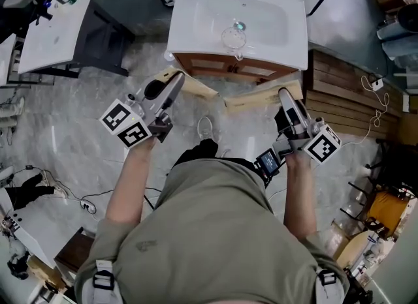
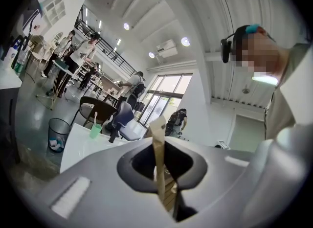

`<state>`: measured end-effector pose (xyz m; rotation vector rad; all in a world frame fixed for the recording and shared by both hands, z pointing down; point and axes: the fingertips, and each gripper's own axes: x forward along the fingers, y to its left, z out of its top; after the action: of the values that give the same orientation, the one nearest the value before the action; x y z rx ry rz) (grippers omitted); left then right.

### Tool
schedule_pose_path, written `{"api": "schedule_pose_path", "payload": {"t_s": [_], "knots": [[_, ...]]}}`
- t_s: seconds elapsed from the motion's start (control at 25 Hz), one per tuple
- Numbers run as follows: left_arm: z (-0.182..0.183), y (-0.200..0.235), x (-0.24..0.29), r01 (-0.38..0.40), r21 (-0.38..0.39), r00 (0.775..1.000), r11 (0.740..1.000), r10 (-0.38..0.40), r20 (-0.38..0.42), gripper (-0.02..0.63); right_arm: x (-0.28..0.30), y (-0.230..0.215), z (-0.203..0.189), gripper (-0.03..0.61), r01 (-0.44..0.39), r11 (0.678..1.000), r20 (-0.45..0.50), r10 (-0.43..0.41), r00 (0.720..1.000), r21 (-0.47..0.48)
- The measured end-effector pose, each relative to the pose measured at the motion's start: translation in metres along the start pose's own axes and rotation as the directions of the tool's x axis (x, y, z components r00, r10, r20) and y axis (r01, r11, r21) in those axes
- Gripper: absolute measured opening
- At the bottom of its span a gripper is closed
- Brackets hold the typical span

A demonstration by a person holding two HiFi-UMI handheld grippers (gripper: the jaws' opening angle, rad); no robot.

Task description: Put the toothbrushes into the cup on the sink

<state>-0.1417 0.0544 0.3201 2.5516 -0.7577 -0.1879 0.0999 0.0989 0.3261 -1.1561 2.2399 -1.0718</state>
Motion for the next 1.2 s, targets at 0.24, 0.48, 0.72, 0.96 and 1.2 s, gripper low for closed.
{"api": "schedule_pose_path", "payload": {"t_s": [0.24,0.48,0.72,0.96,1.2], "knots": [[0.01,0.018,0.003,0.022,-0.001,1.0,1.0,-0.022,-0.003,0.014,0.017,-0.001,0.002,0.06,0.024,1.0,0.014,-0.024,1.0,-0.003],[0.021,0.033,0.002,0.039,0.0,0.999,0.999,-0.039,-0.001,0.014,0.035,0.003,0.003,0.06,0.025,1.0,0.032,-0.025,0.999,0.001],[0.026,0.047,0.006,0.051,-0.003,0.999,0.999,-0.051,-0.005,0.014,0.052,0.0,0.005,0.06,0.034,0.999,0.03,-0.034,0.999,-0.005],[0.032,0.064,0.018,0.055,-0.008,0.998,0.998,-0.055,-0.006,0.014,0.066,-0.01,0.012,0.06,0.057,0.998,0.021,-0.057,0.998,-0.003],[0.033,0.065,0.021,0.061,-0.004,0.998,0.998,-0.061,-0.005,0.014,0.067,-0.01,0.015,0.06,0.058,0.998,0.023,-0.057,0.998,-0.007]]}}
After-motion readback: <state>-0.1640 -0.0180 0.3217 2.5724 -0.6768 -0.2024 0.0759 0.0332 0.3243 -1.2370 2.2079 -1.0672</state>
